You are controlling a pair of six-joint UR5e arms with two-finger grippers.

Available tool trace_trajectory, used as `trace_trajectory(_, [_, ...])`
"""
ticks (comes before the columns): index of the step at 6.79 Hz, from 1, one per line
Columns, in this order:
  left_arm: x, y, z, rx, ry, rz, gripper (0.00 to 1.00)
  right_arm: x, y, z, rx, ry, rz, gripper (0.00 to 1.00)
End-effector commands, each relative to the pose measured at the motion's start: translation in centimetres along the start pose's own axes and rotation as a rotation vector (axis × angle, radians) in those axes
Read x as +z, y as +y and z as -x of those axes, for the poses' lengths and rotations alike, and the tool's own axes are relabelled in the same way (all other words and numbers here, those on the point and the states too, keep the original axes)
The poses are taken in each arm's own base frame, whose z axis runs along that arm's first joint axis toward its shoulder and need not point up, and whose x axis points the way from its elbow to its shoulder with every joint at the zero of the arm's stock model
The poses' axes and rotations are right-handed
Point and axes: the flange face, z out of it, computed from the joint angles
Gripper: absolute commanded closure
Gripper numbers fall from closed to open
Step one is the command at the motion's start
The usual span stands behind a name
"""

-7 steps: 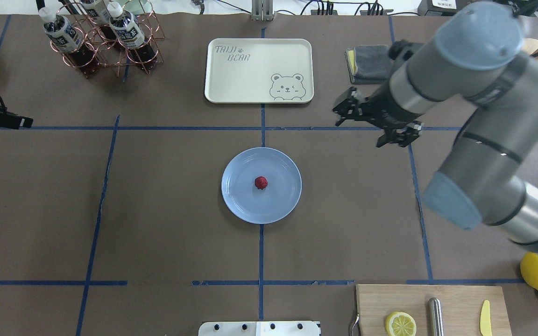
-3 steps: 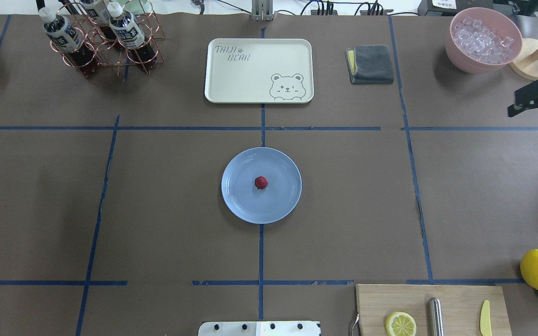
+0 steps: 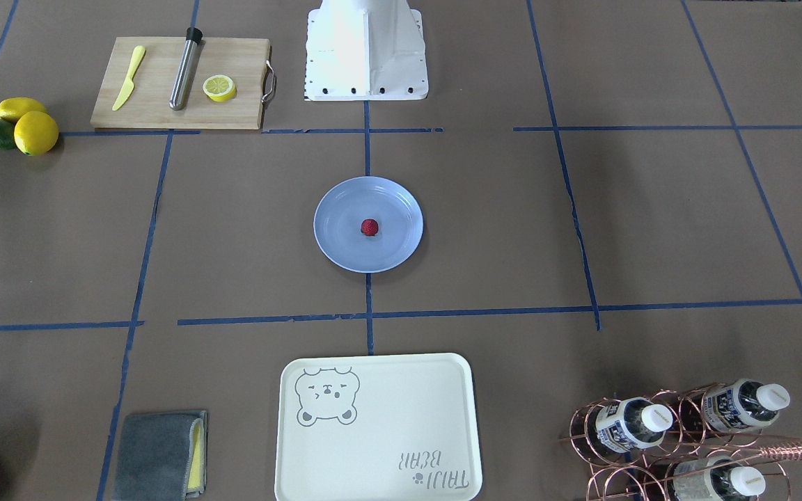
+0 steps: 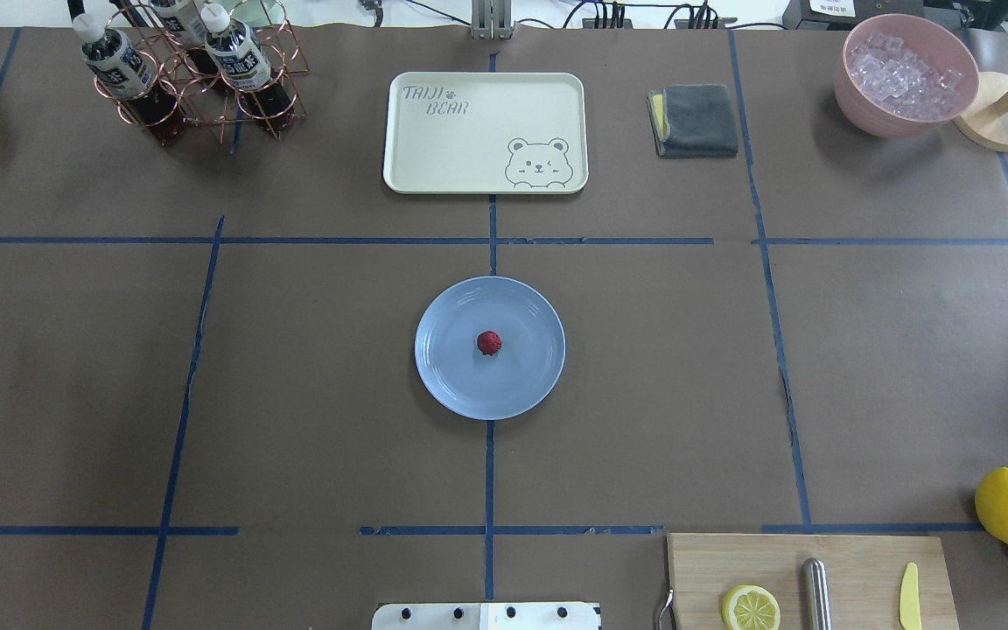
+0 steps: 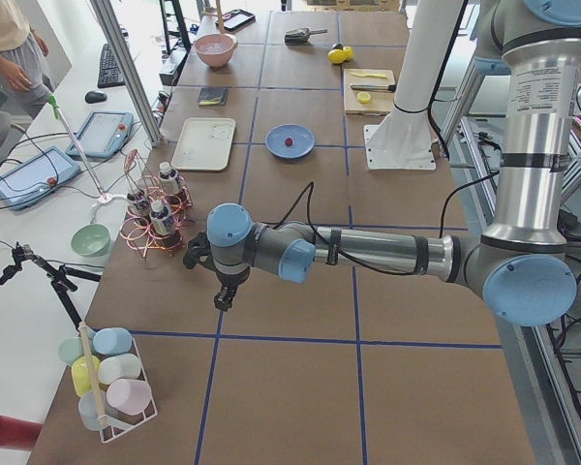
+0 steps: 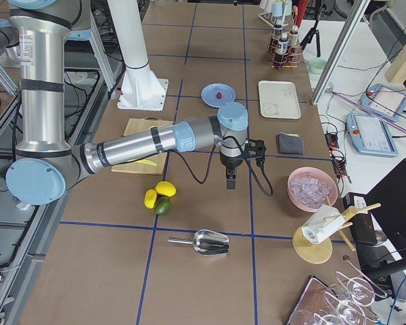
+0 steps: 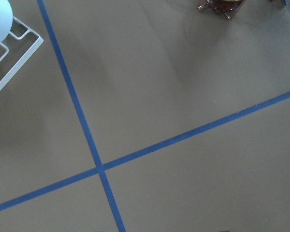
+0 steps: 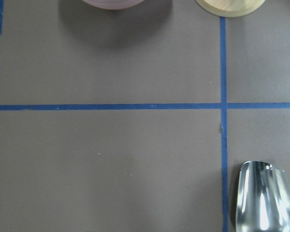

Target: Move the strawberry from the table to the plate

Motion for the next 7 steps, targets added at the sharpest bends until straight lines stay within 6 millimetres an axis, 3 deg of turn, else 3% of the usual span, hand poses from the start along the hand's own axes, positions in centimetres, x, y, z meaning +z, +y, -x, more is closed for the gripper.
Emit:
trace_trajectory(1, [-0.8,2.2,0.1,-0.075,0.01,0.069,0.0,0.3,0.2,-2.1,-0.026,0.012,0.041,0.0])
trace_trajectory(2, [-1.2,4.9,-0.6,-0.088,0.027,0.072,0.0,0.6,0.6,-2.3,-0.021,0.008,0.049,0.0])
trace_trajectory(3, [-0.1,7.0,0.4,-0.104,0.033,0.093,0.0,0.7,0.8,-2.2,-0.016,-0.018,0.054,0.0])
trace_trajectory(5, [-0.6,7.1,-0.6,-0.097,0.069,0.081,0.0,2.2,2.1,-3.8,0.022,-0.017,0.088,0.0])
trace_trajectory(7, [-0.8,7.8,0.0,-0.064,0.065,0.069,0.0,3.6,3.6,-5.4,0.048,-0.03,0.122,0.0])
